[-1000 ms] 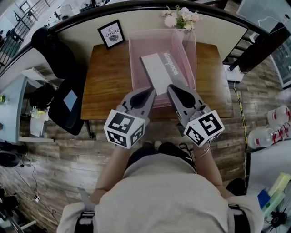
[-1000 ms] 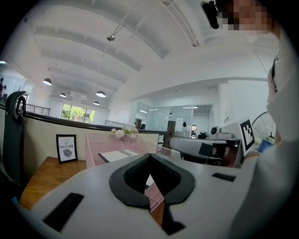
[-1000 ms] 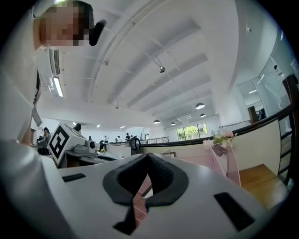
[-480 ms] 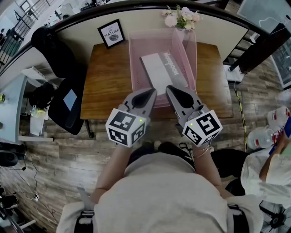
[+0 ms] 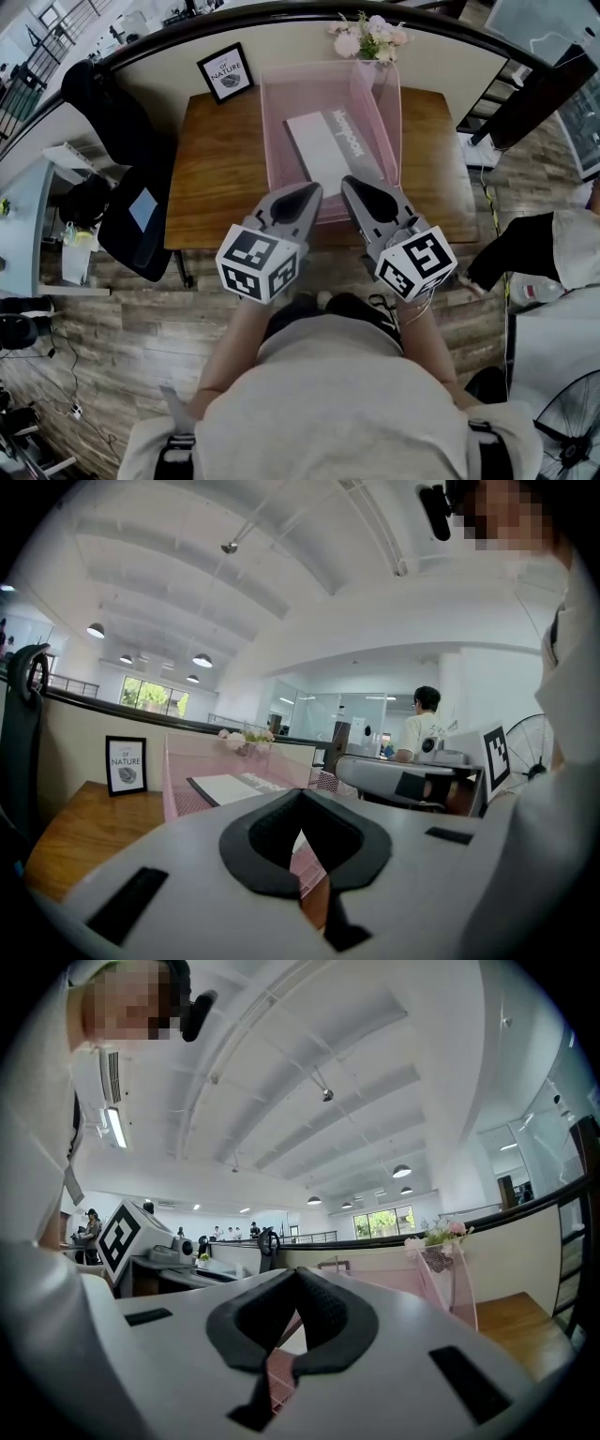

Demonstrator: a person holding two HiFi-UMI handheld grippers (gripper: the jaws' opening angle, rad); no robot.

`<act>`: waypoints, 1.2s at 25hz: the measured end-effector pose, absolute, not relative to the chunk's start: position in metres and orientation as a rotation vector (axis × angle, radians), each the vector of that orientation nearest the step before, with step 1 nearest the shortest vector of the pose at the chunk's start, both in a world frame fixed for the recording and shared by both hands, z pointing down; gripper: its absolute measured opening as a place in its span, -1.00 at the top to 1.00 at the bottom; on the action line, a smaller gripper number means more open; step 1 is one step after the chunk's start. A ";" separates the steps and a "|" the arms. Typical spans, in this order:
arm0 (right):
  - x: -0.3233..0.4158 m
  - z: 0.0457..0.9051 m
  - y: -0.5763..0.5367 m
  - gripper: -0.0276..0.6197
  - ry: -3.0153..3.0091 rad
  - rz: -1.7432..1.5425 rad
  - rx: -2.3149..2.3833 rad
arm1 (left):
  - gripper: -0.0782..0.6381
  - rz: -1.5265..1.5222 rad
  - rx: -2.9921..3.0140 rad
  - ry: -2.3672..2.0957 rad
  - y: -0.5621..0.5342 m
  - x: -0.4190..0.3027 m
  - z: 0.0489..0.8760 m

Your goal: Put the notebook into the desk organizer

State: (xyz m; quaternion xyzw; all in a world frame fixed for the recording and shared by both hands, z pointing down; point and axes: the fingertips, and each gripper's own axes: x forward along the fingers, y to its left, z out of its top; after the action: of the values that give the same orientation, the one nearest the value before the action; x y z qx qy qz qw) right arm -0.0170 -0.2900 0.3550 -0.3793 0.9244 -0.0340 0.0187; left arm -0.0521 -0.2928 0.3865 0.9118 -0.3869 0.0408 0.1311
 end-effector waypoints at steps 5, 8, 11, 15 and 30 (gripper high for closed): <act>-0.017 0.355 -0.290 0.88 2.871 -0.106 -1.173 | 0.75 0.110 2.647 -1.119 -0.294 -0.051 0.385; -0.018 0.355 -0.290 0.88 2.873 -0.098 -1.171 | 0.75 0.105 2.648 -1.118 -0.294 -0.049 0.385; -0.018 0.356 -0.289 0.88 2.880 -0.098 -1.163 | 0.75 0.100 2.645 -1.114 -0.294 -0.048 0.384; -0.018 0.359 -0.291 0.88 2.885 -0.119 -1.176 | 0.75 0.094 2.641 -1.116 -0.295 -0.048 0.384; -0.019 0.362 -0.290 0.88 2.896 -0.117 -1.162 | 0.75 0.098 2.644 -1.105 -0.293 -0.047 0.385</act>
State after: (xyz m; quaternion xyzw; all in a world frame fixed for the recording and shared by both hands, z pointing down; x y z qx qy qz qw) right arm -0.0195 -0.2896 0.3618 -0.3721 0.9274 -0.0373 0.0095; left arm -0.0466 -0.2927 0.3852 0.9134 -0.3818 0.0339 0.1369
